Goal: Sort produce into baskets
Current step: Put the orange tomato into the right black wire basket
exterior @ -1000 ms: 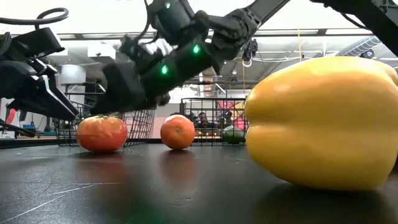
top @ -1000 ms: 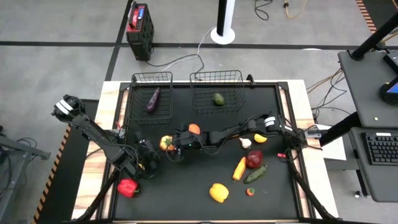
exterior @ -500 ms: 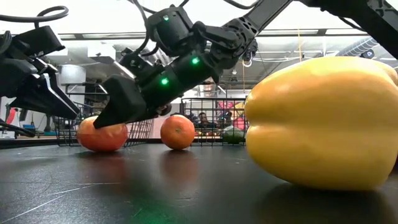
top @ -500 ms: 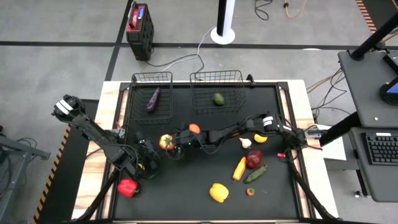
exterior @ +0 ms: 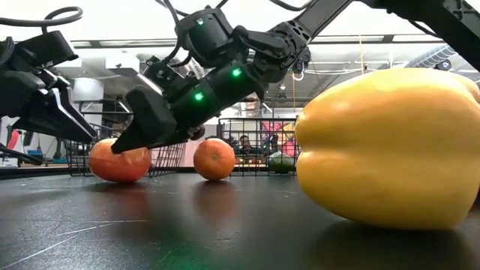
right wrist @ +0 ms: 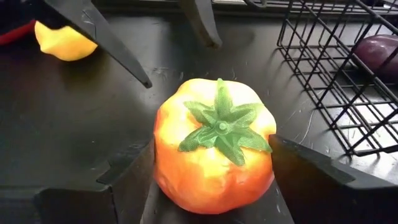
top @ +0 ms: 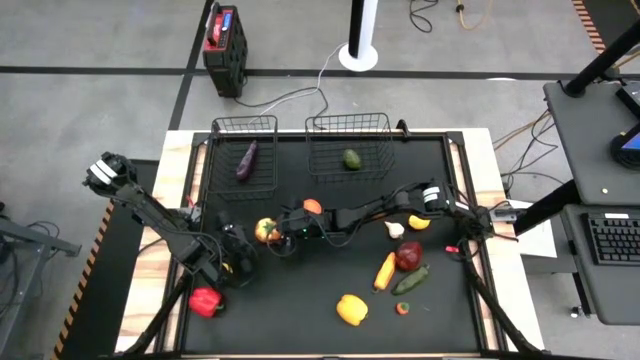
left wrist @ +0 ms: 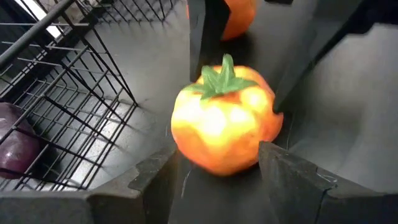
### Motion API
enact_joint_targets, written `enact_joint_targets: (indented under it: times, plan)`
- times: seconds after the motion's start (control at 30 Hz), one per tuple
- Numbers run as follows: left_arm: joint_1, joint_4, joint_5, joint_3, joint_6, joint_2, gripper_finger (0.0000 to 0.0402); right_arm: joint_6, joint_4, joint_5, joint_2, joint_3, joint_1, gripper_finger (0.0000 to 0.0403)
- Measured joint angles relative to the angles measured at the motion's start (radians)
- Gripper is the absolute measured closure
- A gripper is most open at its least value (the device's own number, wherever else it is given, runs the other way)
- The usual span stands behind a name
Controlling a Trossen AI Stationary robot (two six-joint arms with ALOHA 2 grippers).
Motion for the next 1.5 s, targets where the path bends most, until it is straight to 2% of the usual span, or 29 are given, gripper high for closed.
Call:
enact_joint_targets:
  times: [0.13,0.4,0.57,0.8,1.03,1.3,1.5]
  plan:
    - [0.000,-0.155,0.051,0.082,-0.016,-0.010,0.0198,0.000,-0.025,-0.003,-0.013,0.000,0.000,0.0117]
    - [-0.003,-0.316,-0.042,0.230,0.041,-0.022,0.0198,-0.009,-0.119,-0.007,-0.068,-0.002,0.000,0.0118]
    - [-0.003,-0.329,-0.089,0.270,0.073,-0.023,0.0198,-0.013,-0.197,-0.008,-0.104,-0.002,0.001,0.0119]
    - [-0.003,-0.371,-0.099,0.316,0.073,-0.024,0.0198,-0.015,-0.306,-0.008,-0.184,-0.002,0.001,0.0116]
    - [-0.003,-0.433,-0.149,0.402,0.071,-0.024,0.0198,-0.018,-0.451,-0.006,-0.341,-0.002,-0.012,0.0114]
    - [-0.003,-0.457,-0.166,0.468,0.095,-0.023,0.0198,-0.017,-0.599,0.003,-0.526,-0.002,-0.132,0.0113]
    - [-0.003,-0.455,-0.174,0.473,0.095,-0.022,0.0198,0.027,-0.703,0.027,-0.579,-0.001,-0.290,0.0113]
